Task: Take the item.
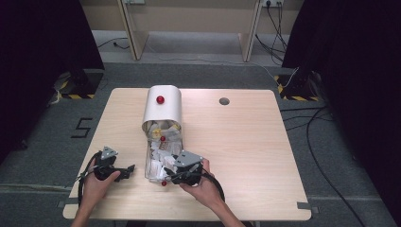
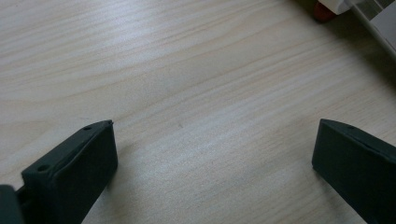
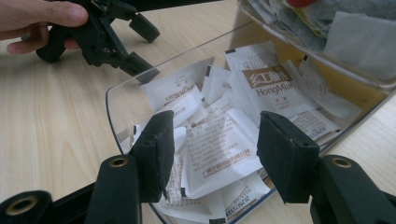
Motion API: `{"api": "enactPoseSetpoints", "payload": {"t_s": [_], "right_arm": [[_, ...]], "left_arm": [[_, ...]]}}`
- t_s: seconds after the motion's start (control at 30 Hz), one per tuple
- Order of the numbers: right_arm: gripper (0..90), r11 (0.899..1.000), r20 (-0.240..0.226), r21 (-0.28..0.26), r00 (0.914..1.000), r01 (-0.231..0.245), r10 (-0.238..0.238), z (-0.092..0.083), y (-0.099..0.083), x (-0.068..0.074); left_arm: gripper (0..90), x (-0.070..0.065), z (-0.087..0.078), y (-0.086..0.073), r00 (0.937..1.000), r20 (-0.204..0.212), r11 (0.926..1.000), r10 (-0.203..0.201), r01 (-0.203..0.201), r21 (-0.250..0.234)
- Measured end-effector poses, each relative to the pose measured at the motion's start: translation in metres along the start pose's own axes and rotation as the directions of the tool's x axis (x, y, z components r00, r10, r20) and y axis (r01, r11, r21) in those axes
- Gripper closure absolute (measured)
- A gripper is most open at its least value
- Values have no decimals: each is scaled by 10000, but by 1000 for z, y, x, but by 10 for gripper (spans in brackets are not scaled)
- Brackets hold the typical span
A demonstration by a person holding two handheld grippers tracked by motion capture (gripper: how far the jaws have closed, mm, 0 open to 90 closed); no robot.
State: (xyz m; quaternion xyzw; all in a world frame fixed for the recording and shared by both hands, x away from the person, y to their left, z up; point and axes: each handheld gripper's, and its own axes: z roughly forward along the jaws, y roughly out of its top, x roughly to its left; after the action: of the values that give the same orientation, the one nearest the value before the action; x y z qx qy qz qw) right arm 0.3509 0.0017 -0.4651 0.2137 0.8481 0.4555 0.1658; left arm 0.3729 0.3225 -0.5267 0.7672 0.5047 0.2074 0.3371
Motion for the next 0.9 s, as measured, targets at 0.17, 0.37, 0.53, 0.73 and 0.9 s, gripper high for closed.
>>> {"api": "enactPoseSetpoints", "payload": {"t_s": [0.17,0.37,0.53,0.73,0.9], "right_arm": [[492,9999,-67,100,9999,112,-111,3,-1,2],[526,9995,-165,221,9996,211,-207,10,-3,5],[567,9989,-187,290,9992,363,-358,14,-5,4],[669,9974,11,407,9983,589,-590,16,-7,3],[701,9977,-52,435,9986,521,-519,18,-8,1]], "left_arm": [[0,0,0,0,10000,-1,10000,0,0,1],[0,0,0,0,10000,0,10000,-2,2,-1],[0,0,0,0,10000,1,10000,-1,1,0],[0,0,0,0,10000,-19,10000,4,-4,0],[0,0,0,0,10000,-8,10000,0,0,-4]]}}
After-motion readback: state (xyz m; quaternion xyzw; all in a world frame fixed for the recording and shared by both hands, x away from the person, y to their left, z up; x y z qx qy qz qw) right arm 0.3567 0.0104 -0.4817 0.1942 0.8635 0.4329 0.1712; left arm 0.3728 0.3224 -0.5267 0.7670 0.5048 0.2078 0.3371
